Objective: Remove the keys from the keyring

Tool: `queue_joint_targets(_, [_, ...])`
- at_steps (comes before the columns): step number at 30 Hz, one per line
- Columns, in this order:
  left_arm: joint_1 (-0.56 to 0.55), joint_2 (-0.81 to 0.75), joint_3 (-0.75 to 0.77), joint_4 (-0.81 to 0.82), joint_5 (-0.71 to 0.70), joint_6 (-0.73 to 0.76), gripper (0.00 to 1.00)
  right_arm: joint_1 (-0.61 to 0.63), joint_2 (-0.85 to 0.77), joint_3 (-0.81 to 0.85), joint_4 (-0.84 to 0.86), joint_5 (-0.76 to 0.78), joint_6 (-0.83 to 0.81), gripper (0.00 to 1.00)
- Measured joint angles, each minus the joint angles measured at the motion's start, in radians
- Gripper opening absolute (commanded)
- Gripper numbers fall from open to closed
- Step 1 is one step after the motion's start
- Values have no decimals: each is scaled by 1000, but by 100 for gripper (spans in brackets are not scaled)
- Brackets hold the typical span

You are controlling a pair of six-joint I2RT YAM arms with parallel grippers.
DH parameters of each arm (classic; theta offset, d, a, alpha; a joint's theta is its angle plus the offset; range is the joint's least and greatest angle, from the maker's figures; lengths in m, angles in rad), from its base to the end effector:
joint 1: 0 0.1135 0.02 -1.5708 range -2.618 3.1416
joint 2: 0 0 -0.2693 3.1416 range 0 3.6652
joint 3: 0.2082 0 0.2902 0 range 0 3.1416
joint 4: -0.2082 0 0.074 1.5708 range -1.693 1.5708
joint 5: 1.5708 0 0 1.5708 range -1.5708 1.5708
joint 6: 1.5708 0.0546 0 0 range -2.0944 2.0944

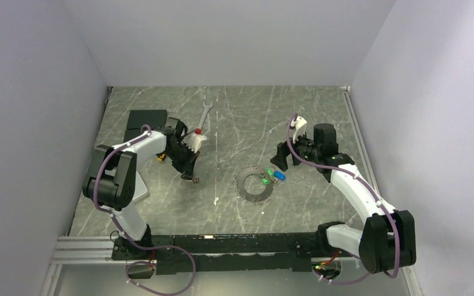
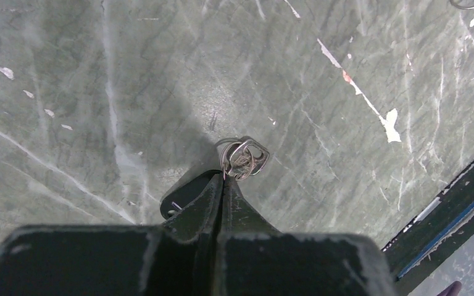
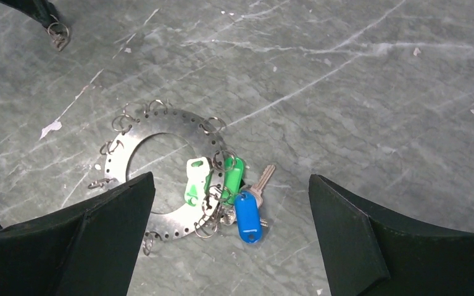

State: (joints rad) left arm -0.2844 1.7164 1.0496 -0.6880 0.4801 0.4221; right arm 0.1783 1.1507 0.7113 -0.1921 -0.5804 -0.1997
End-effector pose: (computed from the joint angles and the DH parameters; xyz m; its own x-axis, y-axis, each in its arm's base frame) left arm 0.3246 -0.1212 0.1319 -0.7144 0.5874 -0.3803 0.6978 0.6390 -0.3237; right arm 0.2793 0.0808 0.2222 -0.4536 -0.2503 -0.8553 -0.6875 0.7089 0.1572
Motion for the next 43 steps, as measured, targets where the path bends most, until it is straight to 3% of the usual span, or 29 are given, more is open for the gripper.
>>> queue_joint_targets(15, [34,-71,23,-61,-29,-16,91,-45,-1,-4,-3,12,-10,100])
queue_joint_targets(23, [158,-156,190,-177,51,-24,100,-138,-1,0,-29,3,-9,100])
queue_joint_targets(30, [386,-158,303,-267,114,-44,100,-346,17,95,-104,-36,-16,100])
queue_joint_targets(36, [556,-163,294,-243,118,-107,99,-489,96,127,-108,-59,-28,100])
queue_joint_targets(43, [578,-198,142,-166,78,-157,99,-521,199,117,-112,-76,-27,100])
